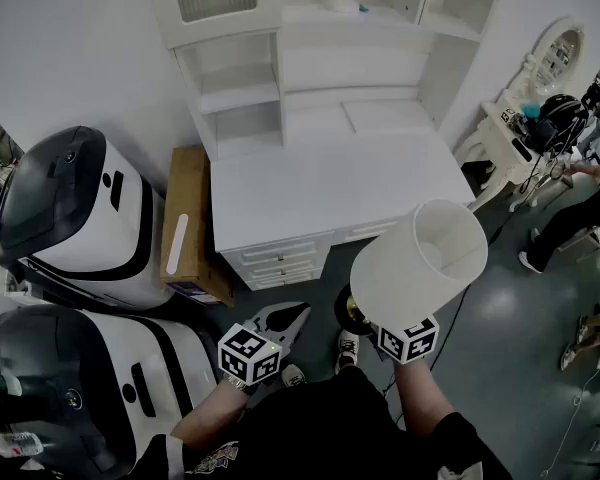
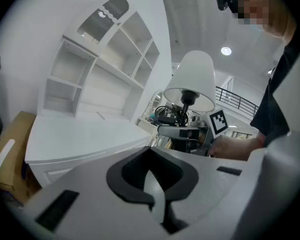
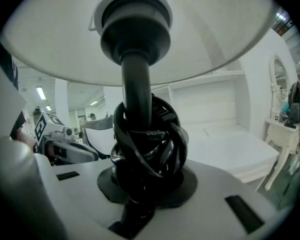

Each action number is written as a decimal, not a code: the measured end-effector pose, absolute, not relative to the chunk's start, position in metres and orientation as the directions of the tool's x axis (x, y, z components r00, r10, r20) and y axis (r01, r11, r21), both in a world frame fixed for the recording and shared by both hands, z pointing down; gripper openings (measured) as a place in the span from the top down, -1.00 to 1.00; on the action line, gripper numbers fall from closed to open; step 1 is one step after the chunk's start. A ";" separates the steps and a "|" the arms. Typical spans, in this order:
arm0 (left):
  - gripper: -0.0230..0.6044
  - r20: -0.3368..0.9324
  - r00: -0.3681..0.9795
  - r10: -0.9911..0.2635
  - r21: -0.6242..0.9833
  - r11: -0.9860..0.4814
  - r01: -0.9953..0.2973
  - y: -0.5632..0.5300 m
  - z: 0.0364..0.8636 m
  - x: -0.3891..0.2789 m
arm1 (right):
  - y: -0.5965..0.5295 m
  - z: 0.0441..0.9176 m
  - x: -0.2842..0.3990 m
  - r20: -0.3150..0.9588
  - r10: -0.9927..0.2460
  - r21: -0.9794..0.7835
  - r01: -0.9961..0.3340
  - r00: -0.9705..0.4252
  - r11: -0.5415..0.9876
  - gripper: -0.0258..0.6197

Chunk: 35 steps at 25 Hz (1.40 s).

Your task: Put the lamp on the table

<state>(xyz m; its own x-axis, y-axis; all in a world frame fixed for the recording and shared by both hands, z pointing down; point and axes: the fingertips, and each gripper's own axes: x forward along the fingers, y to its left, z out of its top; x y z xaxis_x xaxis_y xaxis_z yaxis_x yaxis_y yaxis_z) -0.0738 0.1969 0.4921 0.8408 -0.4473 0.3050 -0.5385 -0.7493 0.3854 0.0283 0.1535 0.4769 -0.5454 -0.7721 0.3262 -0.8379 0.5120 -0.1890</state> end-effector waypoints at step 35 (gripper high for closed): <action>0.91 0.293 0.840 -0.456 0.405 -0.737 -0.541 0.177 0.495 -0.036 | 0.130 0.476 0.060 0.332 -0.760 -0.187 -0.828 -0.559 0.528 0.70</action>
<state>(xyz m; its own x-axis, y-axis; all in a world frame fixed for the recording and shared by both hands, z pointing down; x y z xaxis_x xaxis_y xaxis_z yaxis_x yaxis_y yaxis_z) -0.0361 0.1772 0.4954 0.8402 -0.4563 0.2930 -0.5414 -0.7370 0.4046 0.0597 0.1303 0.4756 -0.5591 -0.7597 0.3320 -0.8284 0.5281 -0.1865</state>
